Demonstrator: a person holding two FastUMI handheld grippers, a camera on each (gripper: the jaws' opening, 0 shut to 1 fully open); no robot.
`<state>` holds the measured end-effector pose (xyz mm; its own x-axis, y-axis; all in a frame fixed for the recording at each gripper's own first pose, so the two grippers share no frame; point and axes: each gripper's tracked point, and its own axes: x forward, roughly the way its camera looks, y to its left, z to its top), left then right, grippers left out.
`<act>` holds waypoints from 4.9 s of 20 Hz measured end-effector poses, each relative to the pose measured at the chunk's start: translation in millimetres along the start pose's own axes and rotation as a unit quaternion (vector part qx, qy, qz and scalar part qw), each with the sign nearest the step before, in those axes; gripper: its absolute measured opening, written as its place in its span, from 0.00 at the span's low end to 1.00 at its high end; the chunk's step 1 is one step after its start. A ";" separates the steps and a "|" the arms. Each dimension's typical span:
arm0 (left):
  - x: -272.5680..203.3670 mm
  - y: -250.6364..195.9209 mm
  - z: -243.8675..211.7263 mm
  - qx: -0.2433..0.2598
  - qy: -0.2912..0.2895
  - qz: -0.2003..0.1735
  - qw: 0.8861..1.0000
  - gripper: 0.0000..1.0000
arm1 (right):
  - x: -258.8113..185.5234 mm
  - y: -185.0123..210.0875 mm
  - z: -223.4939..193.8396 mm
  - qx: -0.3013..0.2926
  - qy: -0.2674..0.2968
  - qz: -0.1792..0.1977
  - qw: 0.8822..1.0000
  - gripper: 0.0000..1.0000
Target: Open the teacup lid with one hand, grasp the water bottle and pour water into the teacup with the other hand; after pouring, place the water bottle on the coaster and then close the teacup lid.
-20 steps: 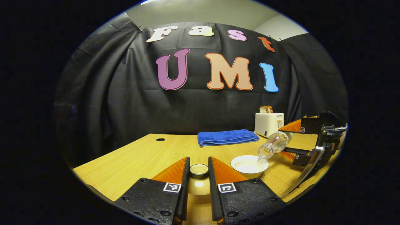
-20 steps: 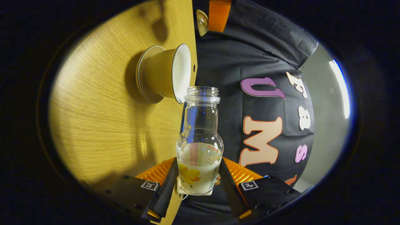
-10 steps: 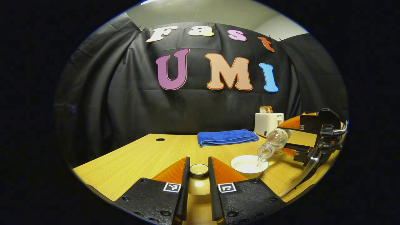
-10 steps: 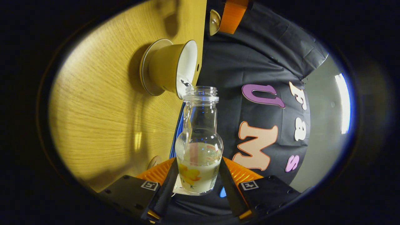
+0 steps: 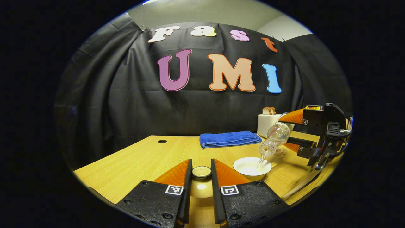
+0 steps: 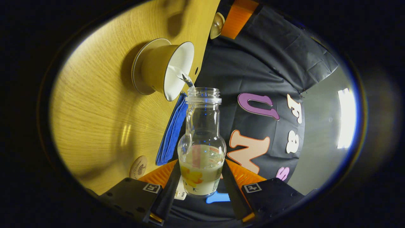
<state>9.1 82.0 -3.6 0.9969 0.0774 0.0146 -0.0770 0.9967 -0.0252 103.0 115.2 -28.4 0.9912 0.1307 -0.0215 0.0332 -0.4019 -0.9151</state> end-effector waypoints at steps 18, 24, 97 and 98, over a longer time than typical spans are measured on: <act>-0.5 0.7 -0.1 0.001 -0.002 0.000 1.000 0.28 | -4.1 -13.7 6.8 -0.100 -0.033 -0.040 0.994 0.79; -0.6 0.7 0.2 0.001 -0.002 -0.001 1.000 0.28 | -6.3 0.9 4.2 -0.020 -0.019 -0.012 1.000 0.80; -1.8 -0.2 2.6 0.001 -0.006 -0.006 1.000 0.28 | -3.3 70.1 -129.6 0.807 0.129 0.063 0.573 0.98; -2.6 -0.4 2.3 0.001 -0.005 -0.007 1.000 0.28 | -10.4 66.8 -130.4 0.805 0.124 0.057 0.577 0.95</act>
<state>6.6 81.4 -1.4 0.9976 0.0647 0.0255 -0.0641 0.9977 -0.0234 111.6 -31.2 -36.9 0.9695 -0.0275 -0.2435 0.0017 0.9944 -0.1056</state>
